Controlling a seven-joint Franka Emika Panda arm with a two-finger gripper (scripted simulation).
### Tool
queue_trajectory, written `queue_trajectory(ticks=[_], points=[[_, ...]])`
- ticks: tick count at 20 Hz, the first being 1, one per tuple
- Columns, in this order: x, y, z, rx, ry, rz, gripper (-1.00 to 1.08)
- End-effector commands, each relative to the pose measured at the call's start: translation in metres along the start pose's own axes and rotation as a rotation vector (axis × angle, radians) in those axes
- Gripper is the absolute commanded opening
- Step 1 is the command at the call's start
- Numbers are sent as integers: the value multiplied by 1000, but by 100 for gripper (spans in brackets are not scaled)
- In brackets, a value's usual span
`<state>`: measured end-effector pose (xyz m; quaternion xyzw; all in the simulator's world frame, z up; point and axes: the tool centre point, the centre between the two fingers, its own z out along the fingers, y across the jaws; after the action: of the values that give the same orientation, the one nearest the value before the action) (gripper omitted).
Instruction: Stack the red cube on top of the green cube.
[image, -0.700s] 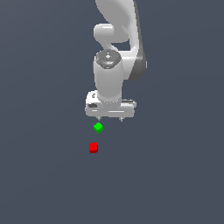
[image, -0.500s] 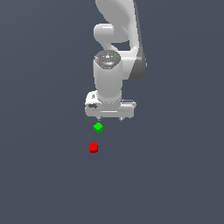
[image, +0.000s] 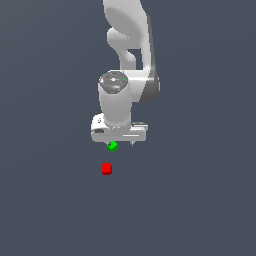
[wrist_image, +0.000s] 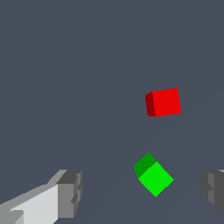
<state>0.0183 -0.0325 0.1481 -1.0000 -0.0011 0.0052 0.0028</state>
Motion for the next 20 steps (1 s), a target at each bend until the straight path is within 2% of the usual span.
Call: queue_trajectory(ticks=[1,10,20], points=[[8,11,12,-1,1,-21,100],[42,49,57,-5,7,-104,100],[60,65,77,-6,10,-142,100]])
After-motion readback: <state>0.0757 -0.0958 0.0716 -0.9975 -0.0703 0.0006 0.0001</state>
